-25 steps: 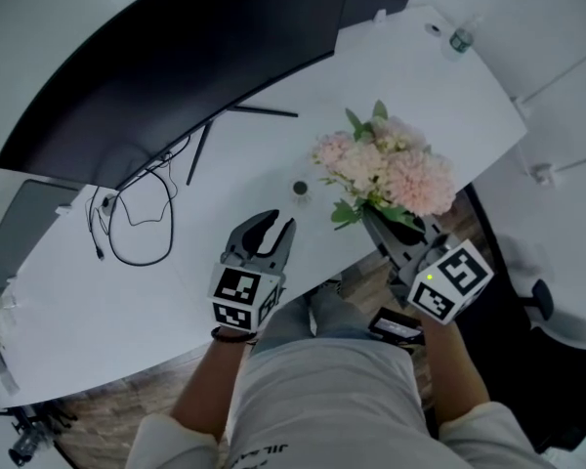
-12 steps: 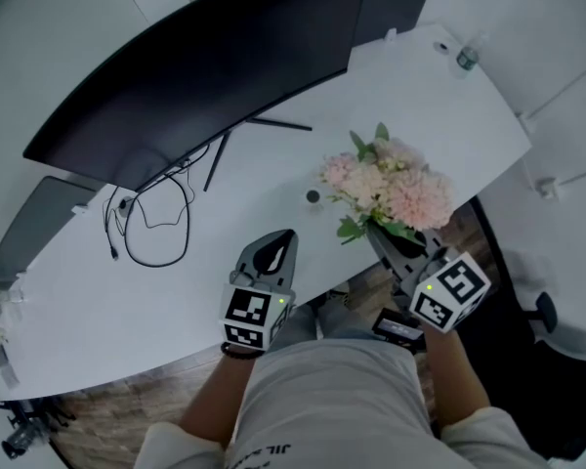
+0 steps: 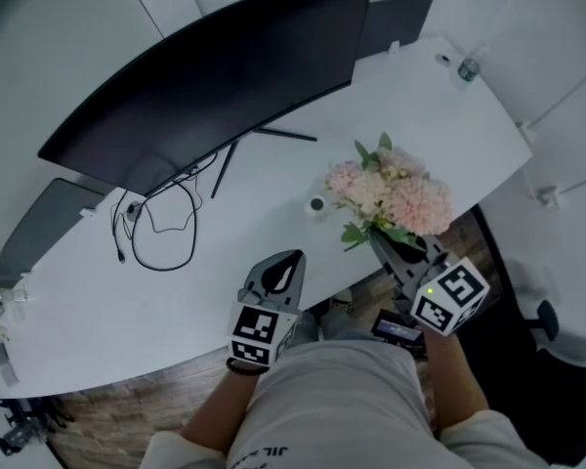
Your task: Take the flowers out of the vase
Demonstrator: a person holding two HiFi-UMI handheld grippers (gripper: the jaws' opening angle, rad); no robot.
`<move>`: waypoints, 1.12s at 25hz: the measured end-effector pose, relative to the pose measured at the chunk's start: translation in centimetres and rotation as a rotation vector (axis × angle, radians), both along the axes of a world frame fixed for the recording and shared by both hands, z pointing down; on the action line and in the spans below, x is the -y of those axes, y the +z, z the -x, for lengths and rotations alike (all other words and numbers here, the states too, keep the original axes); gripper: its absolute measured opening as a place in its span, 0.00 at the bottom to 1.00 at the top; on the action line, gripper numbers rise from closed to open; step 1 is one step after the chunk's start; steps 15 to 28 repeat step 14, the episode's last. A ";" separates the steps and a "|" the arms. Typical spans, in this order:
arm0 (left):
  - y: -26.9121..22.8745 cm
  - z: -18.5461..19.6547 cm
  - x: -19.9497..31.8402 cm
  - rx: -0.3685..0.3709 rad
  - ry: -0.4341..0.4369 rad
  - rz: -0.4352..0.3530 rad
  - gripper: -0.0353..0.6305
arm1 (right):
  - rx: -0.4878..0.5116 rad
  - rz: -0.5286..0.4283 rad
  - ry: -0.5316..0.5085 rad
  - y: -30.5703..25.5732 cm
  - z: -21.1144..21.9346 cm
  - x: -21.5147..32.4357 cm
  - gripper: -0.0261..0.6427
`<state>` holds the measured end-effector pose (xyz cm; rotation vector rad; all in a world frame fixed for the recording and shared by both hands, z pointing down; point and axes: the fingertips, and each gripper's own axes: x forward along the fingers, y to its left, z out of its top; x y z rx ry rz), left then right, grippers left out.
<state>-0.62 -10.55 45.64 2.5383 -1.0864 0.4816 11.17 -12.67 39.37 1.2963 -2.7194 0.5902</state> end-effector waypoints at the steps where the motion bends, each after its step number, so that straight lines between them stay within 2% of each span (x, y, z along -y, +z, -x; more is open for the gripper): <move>1: -0.1 -0.1 0.0 -0.001 0.000 0.000 0.06 | 0.002 -0.001 -0.004 -0.1 0.0 0.0 0.13; 5: -0.7 -0.2 0.5 -0.013 -0.006 -0.021 0.06 | 0.001 -0.004 -0.014 -0.3 0.1 -0.1 0.13; 28: -0.7 0.0 0.9 -0.022 -0.005 -0.028 0.06 | -0.010 -0.016 -0.008 -0.5 0.3 0.1 0.13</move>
